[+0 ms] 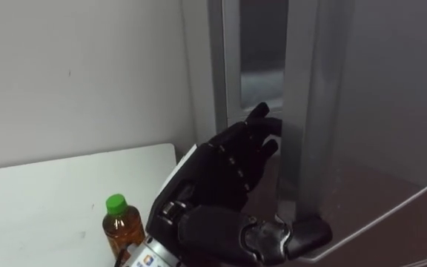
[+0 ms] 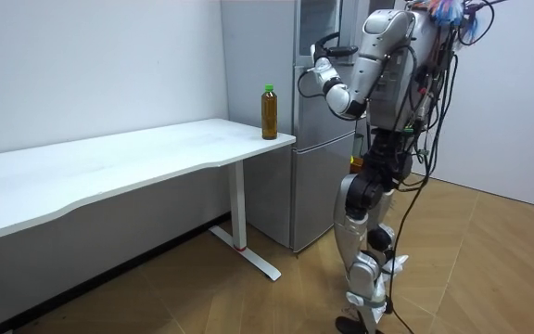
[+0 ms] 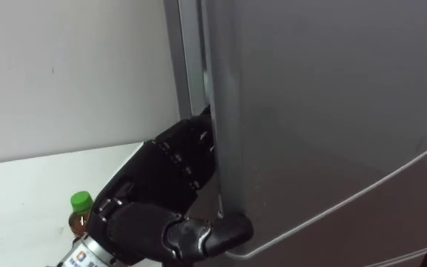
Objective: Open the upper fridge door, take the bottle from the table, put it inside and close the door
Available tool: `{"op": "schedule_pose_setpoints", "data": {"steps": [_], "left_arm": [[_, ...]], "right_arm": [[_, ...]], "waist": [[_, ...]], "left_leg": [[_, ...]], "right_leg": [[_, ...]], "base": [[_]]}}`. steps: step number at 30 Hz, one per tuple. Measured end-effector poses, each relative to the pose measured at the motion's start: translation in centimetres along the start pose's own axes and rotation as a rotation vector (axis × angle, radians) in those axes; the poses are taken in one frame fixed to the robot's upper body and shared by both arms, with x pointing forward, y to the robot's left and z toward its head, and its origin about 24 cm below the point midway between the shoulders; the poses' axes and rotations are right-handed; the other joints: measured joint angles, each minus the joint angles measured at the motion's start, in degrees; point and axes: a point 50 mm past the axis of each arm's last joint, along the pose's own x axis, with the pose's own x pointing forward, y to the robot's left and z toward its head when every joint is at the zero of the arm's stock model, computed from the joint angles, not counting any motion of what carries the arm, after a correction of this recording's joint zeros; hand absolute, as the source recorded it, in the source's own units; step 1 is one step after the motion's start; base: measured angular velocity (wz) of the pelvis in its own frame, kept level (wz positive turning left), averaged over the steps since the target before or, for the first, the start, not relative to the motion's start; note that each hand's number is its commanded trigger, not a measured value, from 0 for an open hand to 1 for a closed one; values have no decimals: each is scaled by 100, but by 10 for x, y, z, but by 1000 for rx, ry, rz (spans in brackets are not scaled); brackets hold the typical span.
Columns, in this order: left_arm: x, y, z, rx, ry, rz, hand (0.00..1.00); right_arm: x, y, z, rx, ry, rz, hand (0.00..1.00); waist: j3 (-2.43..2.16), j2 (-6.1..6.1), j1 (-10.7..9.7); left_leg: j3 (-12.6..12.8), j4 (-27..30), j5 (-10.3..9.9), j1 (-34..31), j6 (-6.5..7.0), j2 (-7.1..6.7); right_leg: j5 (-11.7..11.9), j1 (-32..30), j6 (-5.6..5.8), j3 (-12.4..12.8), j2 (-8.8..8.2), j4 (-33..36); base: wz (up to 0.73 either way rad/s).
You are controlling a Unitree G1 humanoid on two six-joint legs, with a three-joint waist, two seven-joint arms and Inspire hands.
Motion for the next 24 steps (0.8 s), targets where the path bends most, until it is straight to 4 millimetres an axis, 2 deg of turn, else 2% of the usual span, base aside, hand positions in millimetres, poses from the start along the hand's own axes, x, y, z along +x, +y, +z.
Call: {"op": "schedule_pose_setpoints", "data": {"steps": [5,11,24], "left_arm": [[0,1,-1,-5,5,1,0],[-1,2,-1,-20,8,0,0],[-1,-2,-4,-67,17,-38,0]], "right_arm": [[0,0,0,9,-1,0,0],[0,0,0,26,0,1,0],[0,-3,-1,70,6,1,0]], "waist": [[2,24,-37],[14,31,-98],[14,53,-192]], "left_leg": [[138,-64,-29,25,62,44],[244,-76,-37,70,76,61],[343,-79,-47,71,91,68]], "right_leg": [[73,-2,-12,99,53,7],[101,-10,-16,169,74,18],[154,-15,-13,244,92,-4]], "base": [[-12],[-5],[-4]]}}
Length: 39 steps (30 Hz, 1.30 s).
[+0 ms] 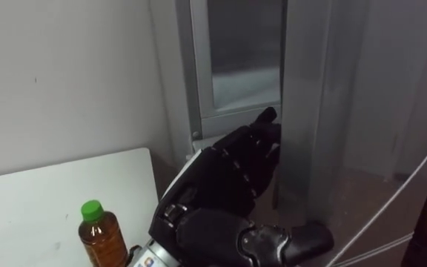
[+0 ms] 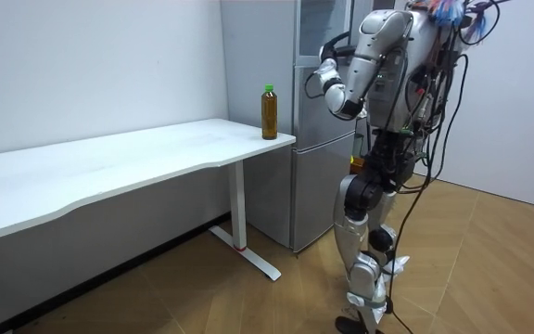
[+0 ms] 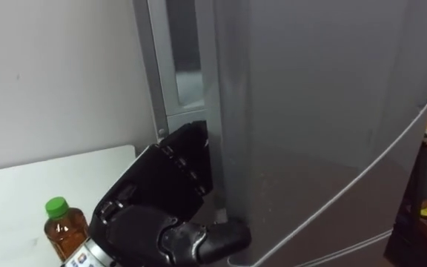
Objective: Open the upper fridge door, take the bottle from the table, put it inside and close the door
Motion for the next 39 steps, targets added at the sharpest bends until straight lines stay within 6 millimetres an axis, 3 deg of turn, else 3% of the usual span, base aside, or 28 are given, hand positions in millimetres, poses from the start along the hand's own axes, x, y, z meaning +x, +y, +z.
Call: {"op": "schedule_pose_setpoints", "data": {"steps": [8,13,19,39], "left_arm": [[2,-6,0,-24,2,-81,0],[16,-17,2,13,29,-177,0],[18,-20,-6,29,71,-215,0],[28,-31,-7,93,109,-306,0]], "right_arm": [[0,-1,4,17,-8,20,0],[0,-2,6,37,-17,20,0],[-1,-4,7,47,-21,17,0],[-4,-20,1,51,-9,-34,0]], "waist": [[5,48,-230],[7,154,-424],[12,168,-559],[13,208,-606]], "left_leg": [[231,-89,-1,61,0,8],[320,-90,-6,107,1,15],[419,-70,-22,93,-28,54],[502,-77,-40,83,-69,102]], "right_leg": [[4,-100,2,165,27,76],[4,-166,1,213,43,102],[16,-222,-39,314,99,78],[8,-300,-70,462,173,84]], "base": [[-16],[-6],[-13],[-4]]}}
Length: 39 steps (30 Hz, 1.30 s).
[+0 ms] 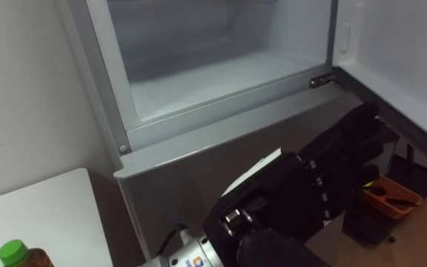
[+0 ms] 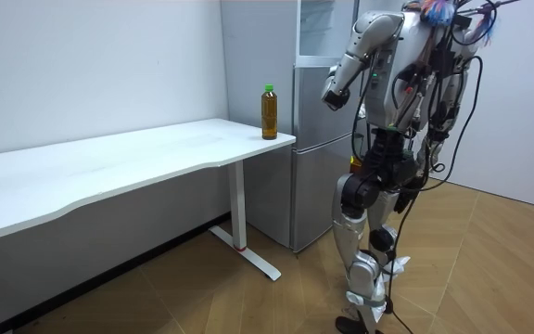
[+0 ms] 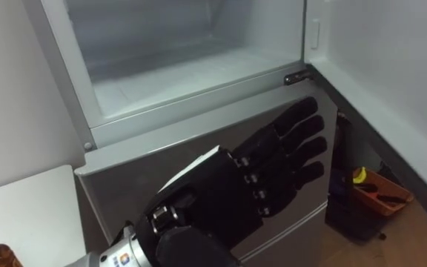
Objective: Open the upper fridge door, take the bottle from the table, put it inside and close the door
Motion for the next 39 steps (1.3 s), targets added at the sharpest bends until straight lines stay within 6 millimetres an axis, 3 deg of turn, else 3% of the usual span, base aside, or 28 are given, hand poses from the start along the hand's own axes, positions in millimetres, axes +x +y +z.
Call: {"op": "schedule_pose_setpoints", "data": {"steps": [10,19,23,25,31,39], "left_arm": [[-3,6,-7,6,40,13,0],[-7,10,-12,61,92,47,0],[-24,11,-27,33,139,103,0],[-32,12,-34,42,175,133,0],[-65,16,-58,43,310,224,0],[-88,14,-77,38,406,280,0]], "right_arm": [[0,-1,-3,14,7,-26,0],[0,0,-3,-28,15,-25,0],[1,4,-7,-40,24,-25,0],[1,4,-7,-54,25,-33,0],[1,5,-6,-96,20,-35,0],[2,10,-2,-159,1,-30,0]], "waist": [[16,-15,123],[53,-131,309],[15,-260,464],[24,-301,530],[7,-338,779],[-10,-395,989]], "left_leg": [[-7,9,-1,17,-1,2],[-152,7,1,-6,-2,-7],[-290,69,12,-41,-16,-9],[-361,127,12,-109,-16,-9],[-622,211,13,-194,-17,-8],[-804,313,18,-302,-23,-11]], "right_leg": [[0,46,-4,1,1,6],[-20,122,-9,-96,-17,-10],[-46,130,-30,-191,-47,-20],[-46,126,-30,-252,-60,-33],[-50,220,-41,-494,-87,-101],[-103,268,-61,-769,-182,-52]], "base": [[0],[7],[9],[17],[22],[18]]}}
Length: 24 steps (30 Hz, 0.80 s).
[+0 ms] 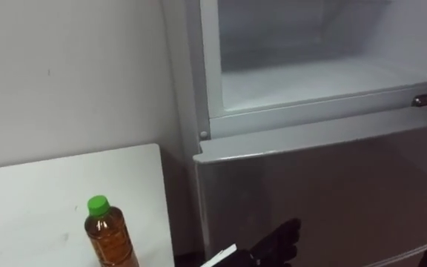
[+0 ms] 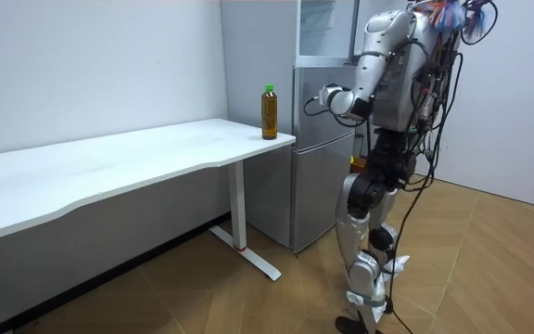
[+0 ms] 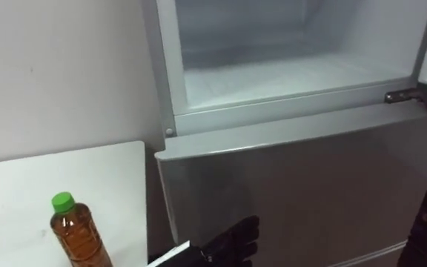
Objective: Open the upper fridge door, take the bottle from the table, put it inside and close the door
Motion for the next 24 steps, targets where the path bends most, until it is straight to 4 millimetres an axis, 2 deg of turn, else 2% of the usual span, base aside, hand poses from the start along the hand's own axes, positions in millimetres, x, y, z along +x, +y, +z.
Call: {"op": "schedule_pose_setpoints", "data": {"steps": [5,9,11,12,17,19,20,22,24], "left_arm": [[-12,-1,-26,-62,76,19,0],[-25,6,-56,-120,177,91,0],[-37,12,-77,-148,246,155,0],[-40,14,-81,-151,265,171,0],[-72,27,-111,-172,367,336,0],[-94,31,-140,-203,495,440,0],[-100,31,-147,-201,536,459,0],[-125,26,-175,-219,688,541,0],[-140,20,-189,-233,763,588,0]], "right_arm": [[1,6,0,-20,-5,9,0],[1,14,4,-23,-32,41,0],[1,15,3,-24,-34,58,0],[1,16,3,-23,-36,60,0],[0,19,4,-29,-51,94,0],[0,19,3,-32,-49,94,0],[0,19,2,-32,-48,94,0],[0,20,1,-35,-50,100,0],[-1,20,0,-36,-62,111,0]], "waist": [[-18,-61,122],[-13,-69,161],[-11,-84,275],[-9,-91,299],[2,-141,497],[5,-166,597],[7,-177,611],[0,-222,659],[-6,-262,637]], "left_leg": [[-92,31,12,-5,-14,2],[-238,46,16,-32,-17,-17],[-269,42,17,14,-17,-29],[-284,44,17,12,-18,-32],[-316,-10,33,37,-41,-36],[-321,-11,33,44,-41,-39],[-318,-14,33,44,-41,-44],[-325,-13,33,25,-41,-83],[-398,-4,33,9,-40,-89]], "right_leg": [[-5,63,-7,-70,-3,-29],[-37,104,-10,-288,-47,-12],[-116,126,-7,-328,-72,55],[-130,126,-7,-343,-76,58],[-138,167,-11,-383,-67,54],[-148,170,-11,-393,-69,43],[-157,162,-8,-395,-71,44],[-169,177,1,-413,-72,48],[-177,174,13,-476,-75,48]], "base": [[13],[19],[15],[14],[5],[0],[4],[8],[17]]}}
